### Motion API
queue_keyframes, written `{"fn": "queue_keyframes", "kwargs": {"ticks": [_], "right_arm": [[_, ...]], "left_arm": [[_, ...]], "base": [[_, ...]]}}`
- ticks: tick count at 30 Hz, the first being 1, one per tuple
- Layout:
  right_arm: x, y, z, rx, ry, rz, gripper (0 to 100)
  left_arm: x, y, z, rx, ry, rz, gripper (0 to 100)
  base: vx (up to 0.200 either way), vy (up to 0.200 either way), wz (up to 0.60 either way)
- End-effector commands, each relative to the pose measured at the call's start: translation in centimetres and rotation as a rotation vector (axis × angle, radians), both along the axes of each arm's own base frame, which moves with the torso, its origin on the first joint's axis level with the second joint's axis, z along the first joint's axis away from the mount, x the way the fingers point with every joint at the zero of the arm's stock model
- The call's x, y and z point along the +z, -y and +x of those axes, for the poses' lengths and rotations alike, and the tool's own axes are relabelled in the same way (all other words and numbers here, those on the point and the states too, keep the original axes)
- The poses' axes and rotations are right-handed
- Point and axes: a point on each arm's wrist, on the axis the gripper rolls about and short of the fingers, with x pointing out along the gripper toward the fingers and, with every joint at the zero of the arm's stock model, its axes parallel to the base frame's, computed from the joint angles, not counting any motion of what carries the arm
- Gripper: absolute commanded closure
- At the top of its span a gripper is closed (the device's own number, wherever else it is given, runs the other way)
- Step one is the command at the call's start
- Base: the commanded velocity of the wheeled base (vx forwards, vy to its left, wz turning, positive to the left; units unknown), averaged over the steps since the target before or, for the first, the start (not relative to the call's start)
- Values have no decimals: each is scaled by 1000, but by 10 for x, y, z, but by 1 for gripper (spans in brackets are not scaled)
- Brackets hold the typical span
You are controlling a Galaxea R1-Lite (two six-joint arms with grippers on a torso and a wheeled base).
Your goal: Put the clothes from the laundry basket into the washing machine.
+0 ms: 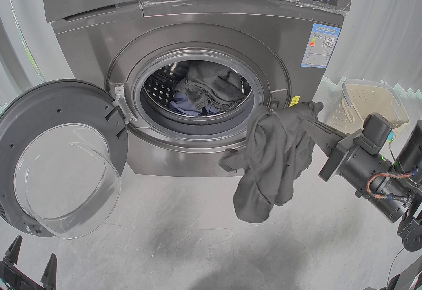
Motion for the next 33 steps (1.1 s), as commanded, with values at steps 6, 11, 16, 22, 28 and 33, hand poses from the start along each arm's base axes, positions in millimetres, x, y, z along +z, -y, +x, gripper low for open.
{"fn": "queue_keyframes", "kwargs": {"ticks": [6,11,16,22,28,33], "right_arm": [[-5,-24,17,8,-8,3,100],[-1,-25,20,-1,15,22,100],[-8,-30,24,11,0,4,100],[1,-42,36,14,62,51,100],[-2,-60,40,52,71,60,100],[5,-68,45,63,109,100,100]], "left_arm": [[-4,1,0,-57,11,35,0],[-4,1,0,-57,11,35,0],[-4,1,0,-57,11,31,0],[89,2,-9,-25,324,-47,0],[87,8,37,-383,15,3,0],[83,13,71,-571,-150,12,0]], "base": [[0,0,0],[0,0,0],[0,0,0],[0,0,0],[0,0,0],[0,0,0]]}}
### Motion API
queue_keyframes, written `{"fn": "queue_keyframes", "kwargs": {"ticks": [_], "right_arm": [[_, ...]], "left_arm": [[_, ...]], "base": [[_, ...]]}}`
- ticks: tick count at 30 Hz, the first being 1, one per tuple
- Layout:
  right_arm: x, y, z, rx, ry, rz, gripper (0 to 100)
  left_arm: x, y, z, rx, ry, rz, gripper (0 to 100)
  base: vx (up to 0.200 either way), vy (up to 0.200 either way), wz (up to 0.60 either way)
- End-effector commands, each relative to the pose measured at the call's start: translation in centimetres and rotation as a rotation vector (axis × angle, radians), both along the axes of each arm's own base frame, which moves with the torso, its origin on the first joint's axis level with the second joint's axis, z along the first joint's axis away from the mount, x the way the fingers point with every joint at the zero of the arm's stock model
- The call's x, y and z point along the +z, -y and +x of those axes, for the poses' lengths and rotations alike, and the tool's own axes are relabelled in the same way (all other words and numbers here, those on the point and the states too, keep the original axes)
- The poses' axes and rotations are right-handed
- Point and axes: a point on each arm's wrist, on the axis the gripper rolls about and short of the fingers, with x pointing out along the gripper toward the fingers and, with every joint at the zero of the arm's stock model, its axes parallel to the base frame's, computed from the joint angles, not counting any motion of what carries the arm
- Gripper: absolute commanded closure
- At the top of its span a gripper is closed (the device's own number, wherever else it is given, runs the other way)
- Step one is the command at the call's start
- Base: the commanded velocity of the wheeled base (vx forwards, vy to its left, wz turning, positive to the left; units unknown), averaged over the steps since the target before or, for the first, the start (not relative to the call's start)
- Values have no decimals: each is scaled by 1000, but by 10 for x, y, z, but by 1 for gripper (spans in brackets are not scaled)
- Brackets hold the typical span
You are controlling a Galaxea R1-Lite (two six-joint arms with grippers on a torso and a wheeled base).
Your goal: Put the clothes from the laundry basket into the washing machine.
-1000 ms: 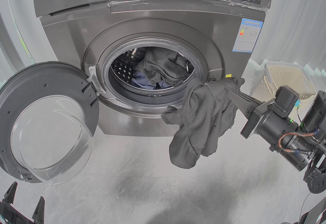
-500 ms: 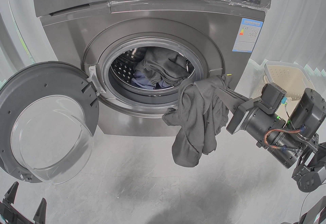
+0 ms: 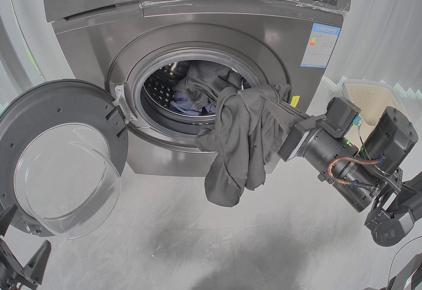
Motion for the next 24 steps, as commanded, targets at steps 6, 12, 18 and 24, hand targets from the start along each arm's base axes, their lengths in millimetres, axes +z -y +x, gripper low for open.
{"fn": "queue_keyframes", "kwargs": {"ticks": [6,12,18,24], "right_arm": [[1,-25,18,25,41,37,100],[-9,-30,22,27,22,19,100],[-10,-31,22,28,20,17,100],[-10,-31,21,32,17,16,100]], "left_arm": [[6,18,94,-366,-331,88,0],[-1,43,143,-437,-356,100,0],[-18,72,173,-534,-410,89,0],[-24,91,191,-593,-408,87,0]], "base": [[0,0,0],[0,0,0],[0,0,0],[0,0,0]]}}
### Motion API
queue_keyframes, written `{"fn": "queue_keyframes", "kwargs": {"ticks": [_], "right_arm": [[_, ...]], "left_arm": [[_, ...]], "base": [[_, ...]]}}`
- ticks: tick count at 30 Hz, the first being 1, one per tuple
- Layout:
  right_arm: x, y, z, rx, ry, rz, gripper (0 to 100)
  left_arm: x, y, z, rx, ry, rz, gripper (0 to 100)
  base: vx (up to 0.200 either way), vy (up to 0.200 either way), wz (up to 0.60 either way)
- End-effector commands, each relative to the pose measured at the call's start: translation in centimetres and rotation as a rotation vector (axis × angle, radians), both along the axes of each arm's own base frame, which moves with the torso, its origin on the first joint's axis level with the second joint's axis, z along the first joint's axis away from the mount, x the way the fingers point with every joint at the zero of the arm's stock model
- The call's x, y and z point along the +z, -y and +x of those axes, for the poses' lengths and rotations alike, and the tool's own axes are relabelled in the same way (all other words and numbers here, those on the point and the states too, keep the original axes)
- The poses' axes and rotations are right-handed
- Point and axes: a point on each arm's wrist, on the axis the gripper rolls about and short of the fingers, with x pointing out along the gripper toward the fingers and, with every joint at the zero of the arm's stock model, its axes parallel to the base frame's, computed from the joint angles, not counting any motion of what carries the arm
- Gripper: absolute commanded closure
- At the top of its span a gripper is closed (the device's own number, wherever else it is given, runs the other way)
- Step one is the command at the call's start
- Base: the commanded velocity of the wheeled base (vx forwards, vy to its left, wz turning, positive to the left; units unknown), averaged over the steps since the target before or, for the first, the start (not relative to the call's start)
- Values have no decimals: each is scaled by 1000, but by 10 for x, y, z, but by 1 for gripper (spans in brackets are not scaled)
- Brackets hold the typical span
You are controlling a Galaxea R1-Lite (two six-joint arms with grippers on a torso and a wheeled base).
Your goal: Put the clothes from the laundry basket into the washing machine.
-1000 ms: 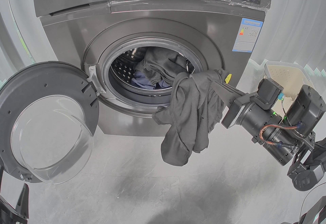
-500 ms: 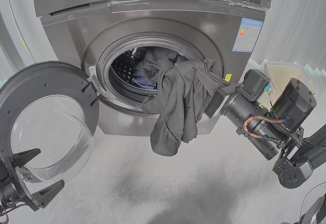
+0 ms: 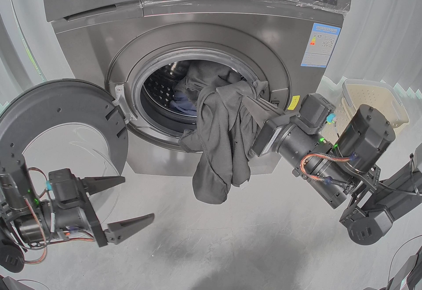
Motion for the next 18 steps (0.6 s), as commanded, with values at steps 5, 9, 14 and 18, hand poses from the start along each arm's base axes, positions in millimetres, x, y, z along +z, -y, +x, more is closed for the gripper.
{"fn": "queue_keyframes", "kwargs": {"ticks": [5,9,14,18], "right_arm": [[-4,-3,2,2,-8,-6,100],[-5,-3,2,2,-11,-8,100],[-5,-4,2,2,-11,-10,100],[-8,-5,3,4,-16,-13,100]], "left_arm": [[-30,42,38,-109,-150,35,0],[-35,49,50,-115,-169,43,0],[-40,56,63,-111,-201,30,0],[-38,62,74,-104,-214,3,0]], "base": [[0,0,0],[0,0,0],[0,0,0],[0,0,0]]}}
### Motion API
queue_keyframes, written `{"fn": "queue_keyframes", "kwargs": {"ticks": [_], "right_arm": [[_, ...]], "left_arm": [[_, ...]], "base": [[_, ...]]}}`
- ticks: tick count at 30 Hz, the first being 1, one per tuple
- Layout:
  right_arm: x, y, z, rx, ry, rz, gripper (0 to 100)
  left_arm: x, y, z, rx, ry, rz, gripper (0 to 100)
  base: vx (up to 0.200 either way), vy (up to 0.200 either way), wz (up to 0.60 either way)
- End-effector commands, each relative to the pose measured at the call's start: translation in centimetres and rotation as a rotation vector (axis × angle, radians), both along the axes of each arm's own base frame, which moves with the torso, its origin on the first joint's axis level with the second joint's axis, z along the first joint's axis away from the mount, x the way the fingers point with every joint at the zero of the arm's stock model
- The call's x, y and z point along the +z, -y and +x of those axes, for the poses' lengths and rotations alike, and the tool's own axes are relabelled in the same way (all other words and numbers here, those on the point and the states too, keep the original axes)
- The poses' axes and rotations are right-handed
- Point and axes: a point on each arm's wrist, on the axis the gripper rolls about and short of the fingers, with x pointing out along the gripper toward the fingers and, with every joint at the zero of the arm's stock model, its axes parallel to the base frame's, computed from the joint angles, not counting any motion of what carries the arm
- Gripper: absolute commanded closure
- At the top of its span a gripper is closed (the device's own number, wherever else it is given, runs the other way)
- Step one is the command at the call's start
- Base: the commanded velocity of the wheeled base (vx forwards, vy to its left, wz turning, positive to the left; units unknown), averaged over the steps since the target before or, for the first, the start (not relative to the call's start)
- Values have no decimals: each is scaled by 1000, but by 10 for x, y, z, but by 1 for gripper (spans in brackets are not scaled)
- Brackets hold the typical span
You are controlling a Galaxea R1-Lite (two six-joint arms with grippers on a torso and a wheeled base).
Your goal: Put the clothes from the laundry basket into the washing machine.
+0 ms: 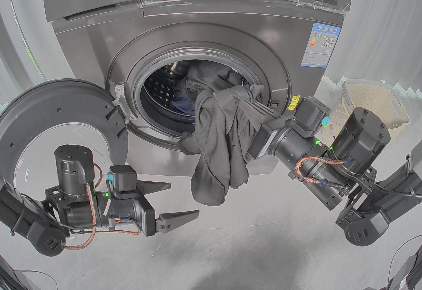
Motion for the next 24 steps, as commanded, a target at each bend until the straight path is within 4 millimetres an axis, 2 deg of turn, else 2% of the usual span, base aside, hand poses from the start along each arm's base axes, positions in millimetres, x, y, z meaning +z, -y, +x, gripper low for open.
{"fn": "queue_keyframes", "kwargs": {"ticks": [1,9,13,24], "right_arm": [[-2,-1,0,2,-4,-3,100],[-2,-2,-1,5,-6,-4,100],[-2,-2,-1,6,-5,-3,100],[-2,-4,-4,16,-6,-4,100]], "left_arm": [[-6,9,16,7,-33,-12,0],[-14,25,33,1,-58,-33,0],[-27,33,45,2,-64,-28,0],[-35,50,69,44,-29,-63,0]], "base": [[0,0,0],[0,0,0],[0,0,0],[0,0,0]]}}
